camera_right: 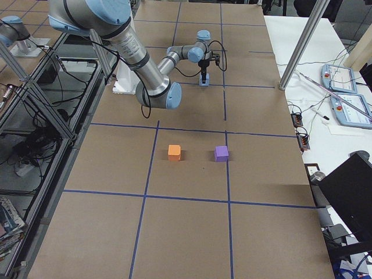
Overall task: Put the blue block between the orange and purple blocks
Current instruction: 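Reach the right gripper to the light blue cube and grasp it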
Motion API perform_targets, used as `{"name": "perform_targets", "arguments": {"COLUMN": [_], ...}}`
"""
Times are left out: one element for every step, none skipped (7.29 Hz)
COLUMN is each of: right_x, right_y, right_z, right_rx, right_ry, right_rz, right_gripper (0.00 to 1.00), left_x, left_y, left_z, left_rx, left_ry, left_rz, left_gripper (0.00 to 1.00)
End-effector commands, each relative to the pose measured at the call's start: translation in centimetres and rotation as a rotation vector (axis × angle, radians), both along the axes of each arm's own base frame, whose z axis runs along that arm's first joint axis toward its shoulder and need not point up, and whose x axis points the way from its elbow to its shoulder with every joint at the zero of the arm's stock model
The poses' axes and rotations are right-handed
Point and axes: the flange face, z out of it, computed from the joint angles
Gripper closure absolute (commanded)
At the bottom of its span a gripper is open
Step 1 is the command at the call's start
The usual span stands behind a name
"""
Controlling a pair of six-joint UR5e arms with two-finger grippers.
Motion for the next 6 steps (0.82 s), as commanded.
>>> {"name": "perform_targets", "arguments": {"right_x": [-0.1, 0.0, 1.3, 3.8, 7.8, 13.0], "right_y": [-0.1, -0.3, -1.7, -4.2, -6.7, -7.5], "right_z": [0.5, 0.3, -0.1, -0.3, 1.0, 3.7], "right_rx": [-0.002, -0.002, 0.001, -0.019, -0.068, -0.085], "right_ry": [0.003, 0.002, -0.007, -0.022, -0.027, -0.005], "right_rz": [-0.001, 0.003, 0.02, 0.045, 0.058, 0.082], "right_gripper": [0.58, 0.8, 0.81, 0.81, 0.8, 0.8], "left_x": [0.0, 0.0, 0.0, 0.0, 0.0, 0.0], "left_y": [0.0, 0.0, 0.0, 0.0, 0.0, 0.0], "left_z": [0.0, 0.1, 0.1, 0.1, 0.1, 0.1], "left_rx": [0.001, 0.0, -0.002, 0.0, 0.0, 0.0], "left_ry": [0.0, 0.0, 0.0, 0.0, 0.0, 0.0], "left_rz": [0.0, 0.0, 0.0, 0.0, 0.0, 0.0], "left_gripper": [0.0, 0.0, 0.0, 0.0, 0.0, 0.0]}}
